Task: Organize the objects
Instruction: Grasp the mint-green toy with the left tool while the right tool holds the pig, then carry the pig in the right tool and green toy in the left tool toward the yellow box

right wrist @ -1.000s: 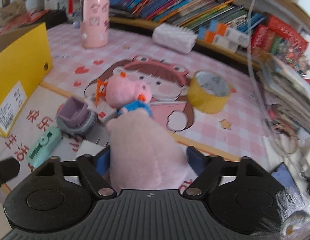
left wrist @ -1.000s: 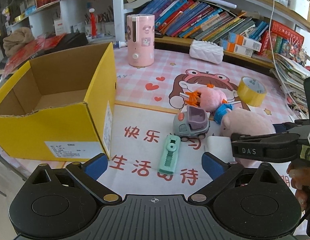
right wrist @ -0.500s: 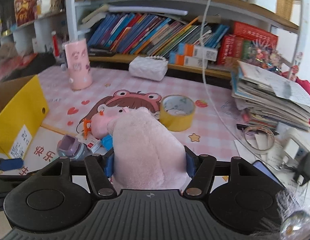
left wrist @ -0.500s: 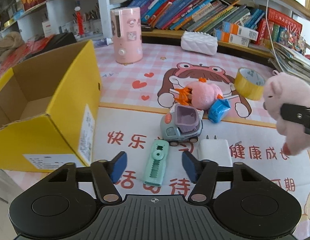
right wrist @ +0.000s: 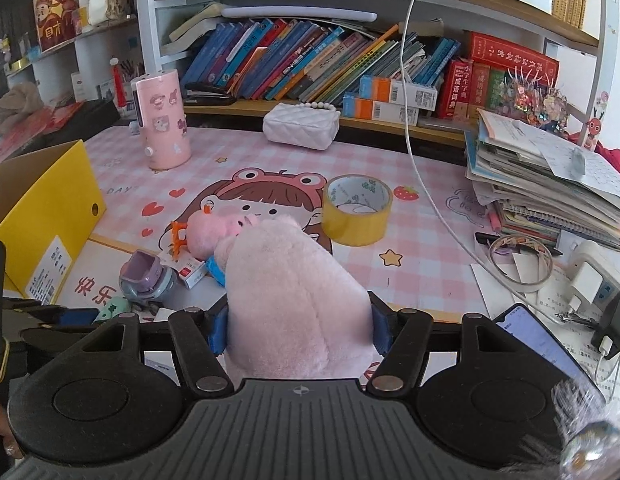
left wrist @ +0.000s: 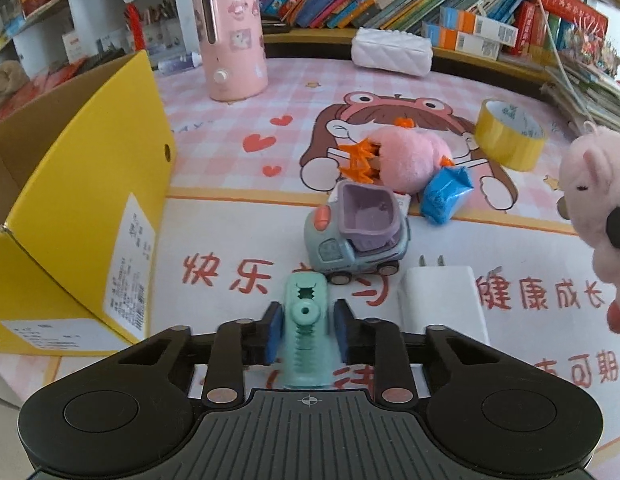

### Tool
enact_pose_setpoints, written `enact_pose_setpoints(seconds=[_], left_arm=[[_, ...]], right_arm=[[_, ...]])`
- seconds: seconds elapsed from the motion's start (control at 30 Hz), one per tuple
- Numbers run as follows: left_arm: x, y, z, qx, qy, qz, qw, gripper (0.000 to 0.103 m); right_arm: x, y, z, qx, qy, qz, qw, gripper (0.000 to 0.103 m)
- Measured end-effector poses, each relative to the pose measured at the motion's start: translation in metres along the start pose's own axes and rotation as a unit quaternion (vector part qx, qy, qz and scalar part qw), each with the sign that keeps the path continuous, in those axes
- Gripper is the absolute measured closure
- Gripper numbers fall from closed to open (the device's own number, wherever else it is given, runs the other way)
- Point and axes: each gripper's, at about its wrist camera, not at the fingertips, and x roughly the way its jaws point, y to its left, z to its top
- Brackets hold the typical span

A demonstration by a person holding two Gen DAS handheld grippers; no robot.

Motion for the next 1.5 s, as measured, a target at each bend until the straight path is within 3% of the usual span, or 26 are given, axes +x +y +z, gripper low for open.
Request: enact_pose_setpoints(seconds=[0.1, 0.4, 0.8, 1.23, 1.5], left_arm=[[-0.005, 0.004, 0.002, -0.020, 0.003, -0.014, 0.9997, 0.081], [-0.081, 0.036, 0.004, -0.062, -0.071, -0.063, 0.9936, 0.080], [-0.126, 0.113, -0.035, -0.078, -0.102, -0.070, 0.9893, 0.080], [-0.160, 0.215, -0.097, -0.100, -0.079, -0.050, 0.9906, 0.080], [-0.172, 0.255, -0.129, -0.094, -0.070, -0.041, 0.9922, 0.080]], right_arm=[[0.000, -0.002, 0.000, 0.011, 0.006, 0.002, 1.000, 0.041], [-0.004, 0.016, 0.002, 0.025, 0.015, 0.007, 1.000, 0.041], [-0.036, 0.106, -0.009, -0.002, 0.013, 0.044, 0.999, 0.042], [-0.068, 0.231, -0.052, -0.024, 0.052, 0.080, 0.995, 0.041], [-0.080, 0.283, -0.081, -0.015, 0.067, 0.087, 0.994, 0.041]])
